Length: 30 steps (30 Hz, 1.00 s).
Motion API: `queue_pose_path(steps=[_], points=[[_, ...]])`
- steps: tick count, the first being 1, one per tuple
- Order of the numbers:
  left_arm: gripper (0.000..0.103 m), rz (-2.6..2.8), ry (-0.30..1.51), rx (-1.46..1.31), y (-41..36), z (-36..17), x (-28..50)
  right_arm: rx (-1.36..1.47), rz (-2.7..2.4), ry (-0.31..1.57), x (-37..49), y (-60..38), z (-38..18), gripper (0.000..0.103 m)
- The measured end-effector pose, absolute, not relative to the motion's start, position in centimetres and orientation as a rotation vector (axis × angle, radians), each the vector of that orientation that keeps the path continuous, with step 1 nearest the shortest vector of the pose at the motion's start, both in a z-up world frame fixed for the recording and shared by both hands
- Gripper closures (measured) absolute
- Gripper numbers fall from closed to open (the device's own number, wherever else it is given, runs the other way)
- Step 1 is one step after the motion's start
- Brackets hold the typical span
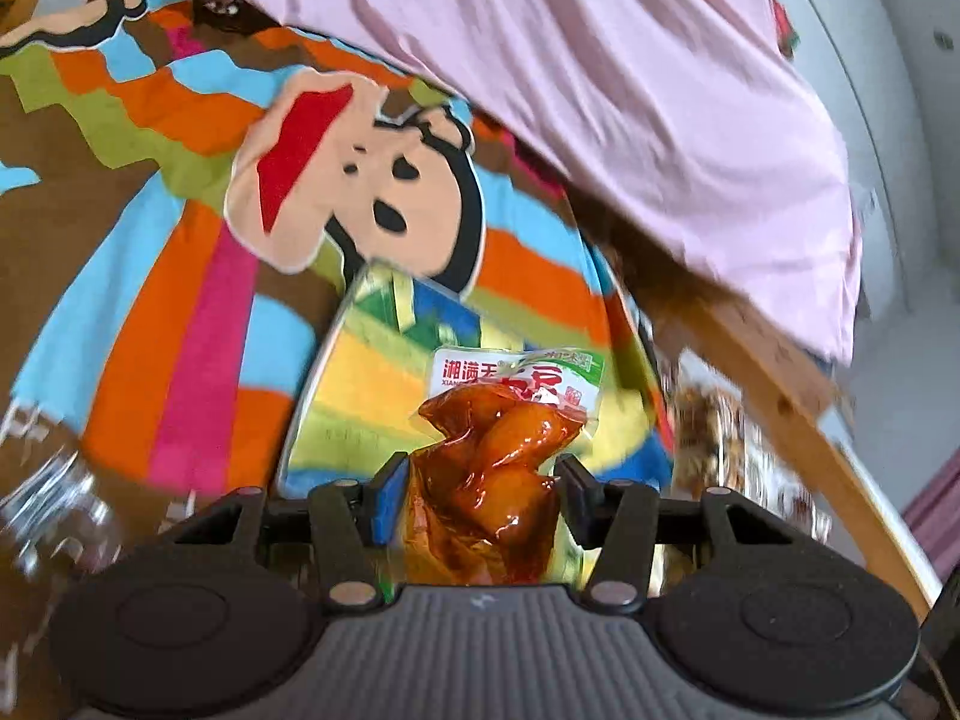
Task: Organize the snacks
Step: 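Carry the nut bar and spicy pack into the metal tray and open both tools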
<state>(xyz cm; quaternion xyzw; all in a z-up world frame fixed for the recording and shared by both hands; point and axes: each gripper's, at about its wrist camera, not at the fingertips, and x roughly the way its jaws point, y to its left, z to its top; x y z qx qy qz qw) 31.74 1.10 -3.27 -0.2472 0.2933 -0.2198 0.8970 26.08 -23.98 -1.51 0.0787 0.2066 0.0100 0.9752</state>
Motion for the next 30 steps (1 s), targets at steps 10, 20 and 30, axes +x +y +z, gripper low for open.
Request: queue_pose_path(steps=[10,20,30], points=[[0.047,-0.389,0.499,-0.393,-0.8,-5.1,36.5,0.265,0.019,0.415,33.1,-23.1,-3.6,0.064],[0.047,-0.348,0.615,-0.364,-1.8,-8.7,38.7,0.295,-0.023,0.551,36.6,-21.5,-8.9,0.064],[0.042,-0.325,0.668,-0.29,-2.8,-9.2,39.3,0.194,-0.026,0.572,36.1,-19.4,-10.1,0.063]])
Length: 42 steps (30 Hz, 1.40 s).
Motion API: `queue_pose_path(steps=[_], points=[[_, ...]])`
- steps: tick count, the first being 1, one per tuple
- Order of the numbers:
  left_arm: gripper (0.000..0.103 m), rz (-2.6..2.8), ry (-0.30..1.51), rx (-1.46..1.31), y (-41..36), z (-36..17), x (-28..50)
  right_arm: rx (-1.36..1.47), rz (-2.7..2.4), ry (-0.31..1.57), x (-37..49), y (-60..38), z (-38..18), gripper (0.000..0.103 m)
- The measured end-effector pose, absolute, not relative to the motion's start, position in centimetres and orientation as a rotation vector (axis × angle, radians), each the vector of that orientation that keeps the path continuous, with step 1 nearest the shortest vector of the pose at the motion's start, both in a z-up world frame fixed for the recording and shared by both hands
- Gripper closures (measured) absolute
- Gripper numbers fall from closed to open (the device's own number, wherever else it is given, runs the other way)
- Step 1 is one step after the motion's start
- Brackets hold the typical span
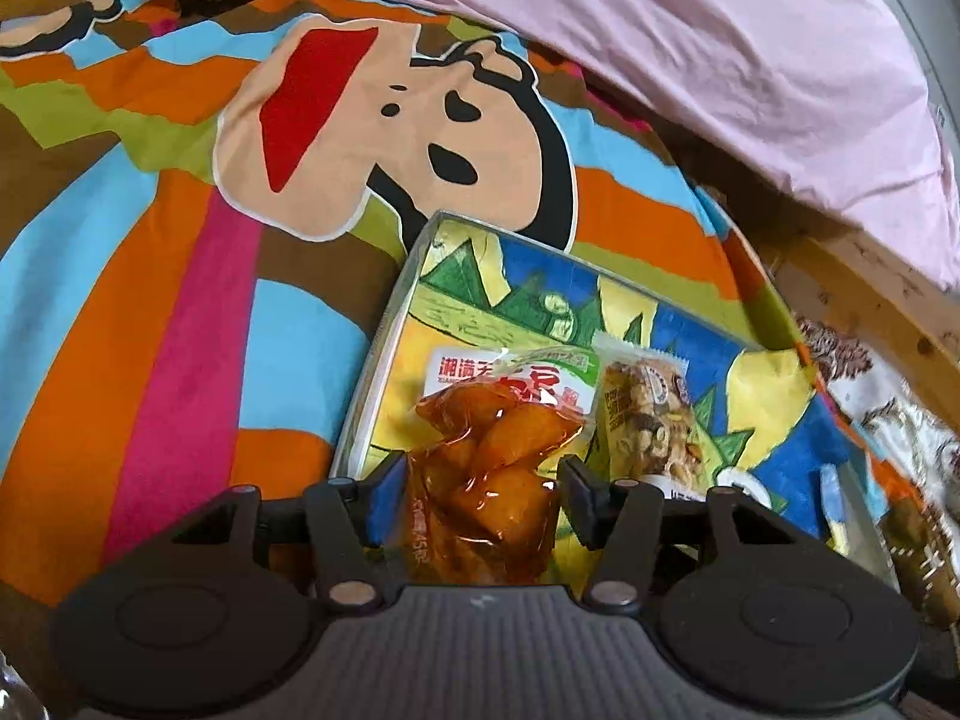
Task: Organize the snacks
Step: 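Carry the nut bar and spicy pack into the metal tray and open both tools, then lift both tools up and away from the tray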
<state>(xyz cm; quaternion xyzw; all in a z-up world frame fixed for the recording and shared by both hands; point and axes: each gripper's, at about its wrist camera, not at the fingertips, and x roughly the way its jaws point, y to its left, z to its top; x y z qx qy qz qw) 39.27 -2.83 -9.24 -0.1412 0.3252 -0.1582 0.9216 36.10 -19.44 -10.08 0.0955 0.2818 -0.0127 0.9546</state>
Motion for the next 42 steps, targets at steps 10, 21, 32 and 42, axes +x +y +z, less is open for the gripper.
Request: queue_pose_path(steps=[10,21,32,42], points=[[0.018,-0.356,0.675,-0.406,-1.8,-8.2,38.5,0.192,-0.06,0.573,34.1,-20.1,-8.9,0.044],[0.002,-0.286,0.545,-0.376,0.2,-1.0,33.6,0.272,-0.095,0.435,26.4,-22.5,-2.3,0.01],[0.001,-0.22,0.444,-0.264,1.3,4.2,23.8,0.202,-0.062,0.336,15.6,-24.0,3.4,0.001],[0.001,-0.181,0.388,-0.172,2.8,4.7,14.7,0.152,-0.046,0.284,7.4,-23.0,4.5,0.001]])
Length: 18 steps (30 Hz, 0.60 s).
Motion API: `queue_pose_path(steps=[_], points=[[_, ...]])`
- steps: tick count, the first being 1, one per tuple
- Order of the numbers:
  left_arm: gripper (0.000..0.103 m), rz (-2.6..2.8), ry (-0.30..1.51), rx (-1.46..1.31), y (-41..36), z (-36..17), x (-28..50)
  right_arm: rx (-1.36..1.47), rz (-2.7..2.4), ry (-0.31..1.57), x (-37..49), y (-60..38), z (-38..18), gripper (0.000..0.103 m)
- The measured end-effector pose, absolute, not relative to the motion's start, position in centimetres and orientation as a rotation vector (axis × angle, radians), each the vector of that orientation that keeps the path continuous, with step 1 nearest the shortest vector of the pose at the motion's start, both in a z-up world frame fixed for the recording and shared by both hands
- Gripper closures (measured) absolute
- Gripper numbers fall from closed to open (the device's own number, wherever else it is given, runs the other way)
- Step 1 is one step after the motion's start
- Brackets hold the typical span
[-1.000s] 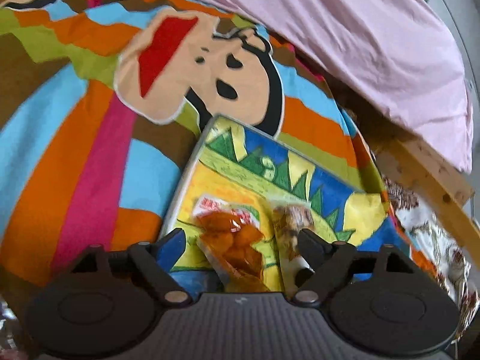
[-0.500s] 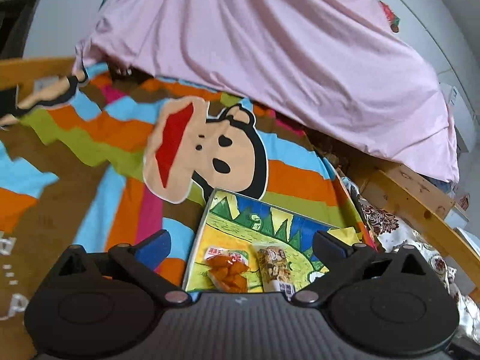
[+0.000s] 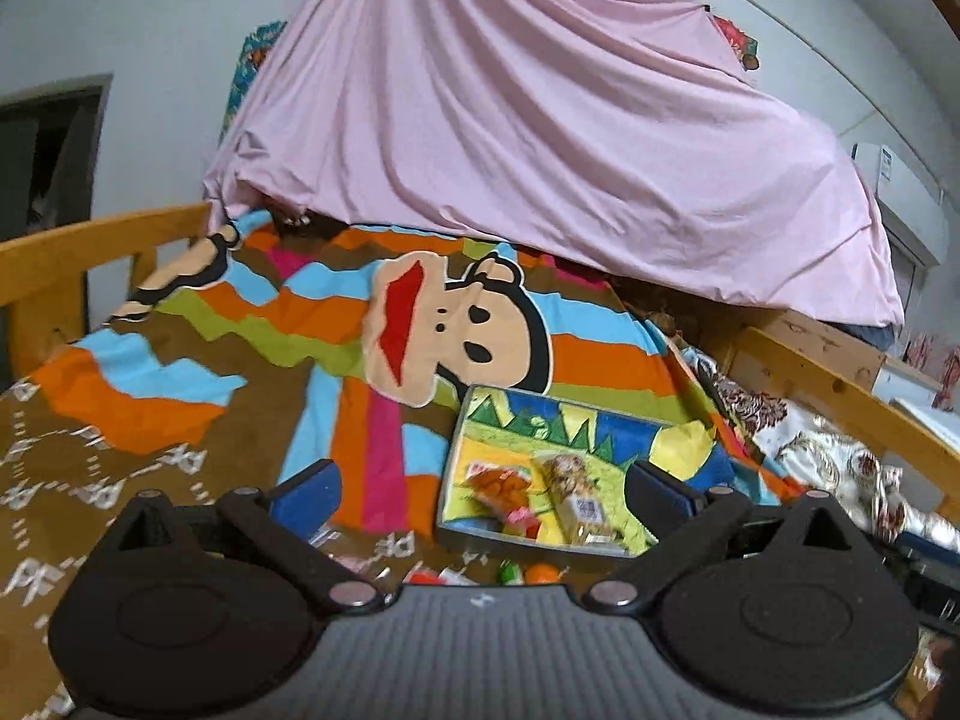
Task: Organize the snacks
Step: 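Lift both tools up and away from the tray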
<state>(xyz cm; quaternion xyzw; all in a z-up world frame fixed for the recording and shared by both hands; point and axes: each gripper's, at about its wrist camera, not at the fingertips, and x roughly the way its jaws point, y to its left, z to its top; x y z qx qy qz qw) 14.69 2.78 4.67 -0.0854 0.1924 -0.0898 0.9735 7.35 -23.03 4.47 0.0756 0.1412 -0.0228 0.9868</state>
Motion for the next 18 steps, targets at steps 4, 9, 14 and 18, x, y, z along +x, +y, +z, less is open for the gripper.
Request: queue_pose_path(steps=[4,9,14,18], points=[[0.001,-0.165,0.416,-0.125,3.4,3.9,12.0,0.134,-0.034,0.285,5.0,-22.5,4.5,0.001],[0.001,-0.152,0.443,-0.12,4.1,3.3,9.1,0.134,-0.032,0.312,2.7,-22.2,4.1,0.001],[0.001,-0.142,0.483,-0.087,4.6,2.5,7.1,0.117,-0.023,0.341,0.9,-21.5,3.6,0.001],[0.001,-0.124,0.518,-0.06,4.6,2.2,6.6,0.129,-0.01,0.397,0.6,-20.8,2.7,0.001]])
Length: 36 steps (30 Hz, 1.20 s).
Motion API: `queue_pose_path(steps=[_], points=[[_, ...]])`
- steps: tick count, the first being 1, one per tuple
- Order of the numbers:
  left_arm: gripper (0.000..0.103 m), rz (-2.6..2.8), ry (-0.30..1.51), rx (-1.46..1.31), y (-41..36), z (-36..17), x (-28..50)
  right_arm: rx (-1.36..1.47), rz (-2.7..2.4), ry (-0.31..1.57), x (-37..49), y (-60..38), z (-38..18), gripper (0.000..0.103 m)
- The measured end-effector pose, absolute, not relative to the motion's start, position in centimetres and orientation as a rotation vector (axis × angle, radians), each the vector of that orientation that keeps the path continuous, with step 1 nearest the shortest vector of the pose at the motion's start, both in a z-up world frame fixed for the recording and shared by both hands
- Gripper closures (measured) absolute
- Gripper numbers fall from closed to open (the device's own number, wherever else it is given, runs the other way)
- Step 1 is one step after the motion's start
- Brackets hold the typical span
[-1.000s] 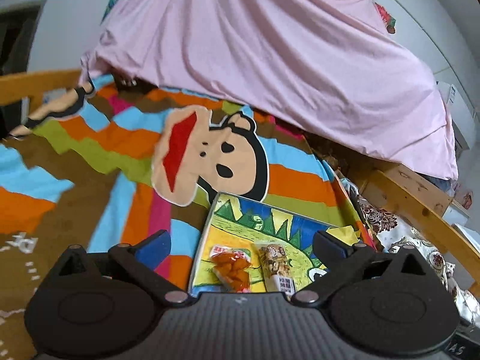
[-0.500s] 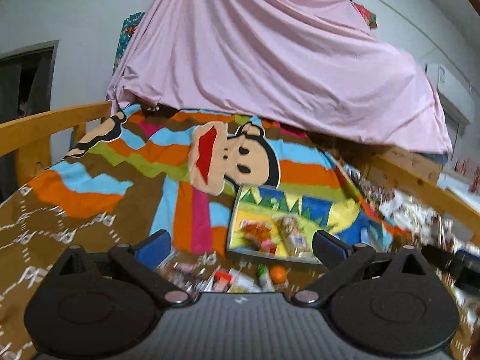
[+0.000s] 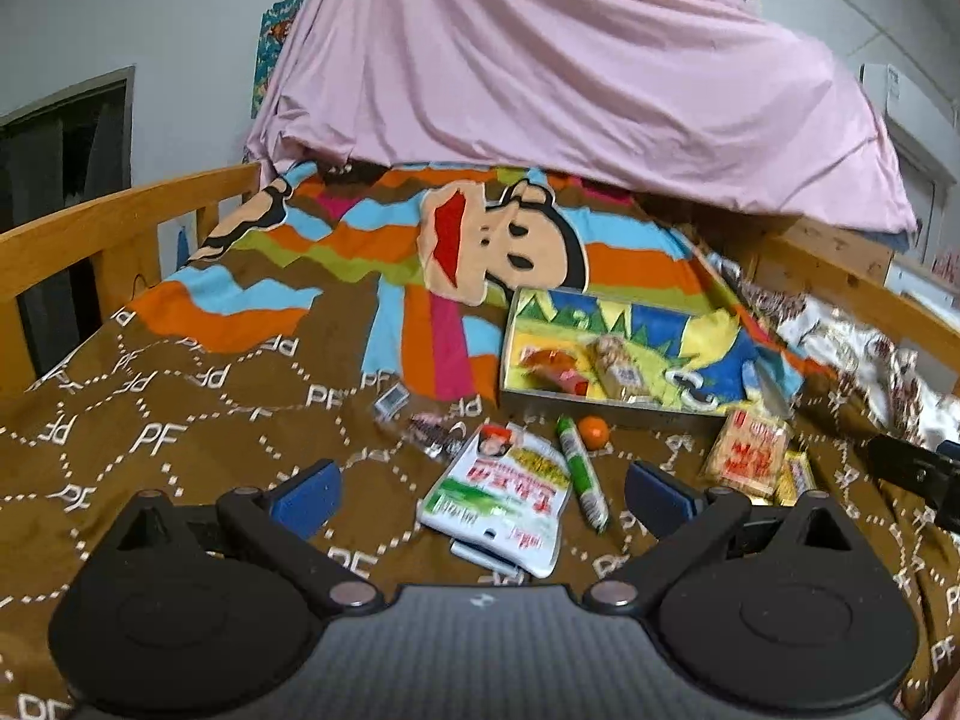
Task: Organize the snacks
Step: 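Lift both tools up and away from the tray, then grasp the green sausage stick with the right tool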
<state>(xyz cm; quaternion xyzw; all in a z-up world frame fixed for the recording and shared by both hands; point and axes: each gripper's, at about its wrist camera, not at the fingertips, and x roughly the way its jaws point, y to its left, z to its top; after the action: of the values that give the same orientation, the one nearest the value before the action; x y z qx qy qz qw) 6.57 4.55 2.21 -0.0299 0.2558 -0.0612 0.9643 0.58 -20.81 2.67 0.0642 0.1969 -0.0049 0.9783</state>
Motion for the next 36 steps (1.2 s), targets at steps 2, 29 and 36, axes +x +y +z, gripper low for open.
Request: queue_pose_path(steps=[2,29,36], points=[[0.001,-0.112,0.545,-0.039,4.4,1.8,6.6,0.128,-0.009,0.439,0.9,-20.2,1.8,0.001],[0.001,-0.256,0.732,0.055,5.2,-0.7,16.4,-0.214,0.127,0.583,7.7,-15.0,-2.2,0.001],[0.001,-0.29,0.792,0.052,4.5,-2.7,20.7,-0.29,0.15,0.573,12.1,-13.9,-4.7,0.003]])
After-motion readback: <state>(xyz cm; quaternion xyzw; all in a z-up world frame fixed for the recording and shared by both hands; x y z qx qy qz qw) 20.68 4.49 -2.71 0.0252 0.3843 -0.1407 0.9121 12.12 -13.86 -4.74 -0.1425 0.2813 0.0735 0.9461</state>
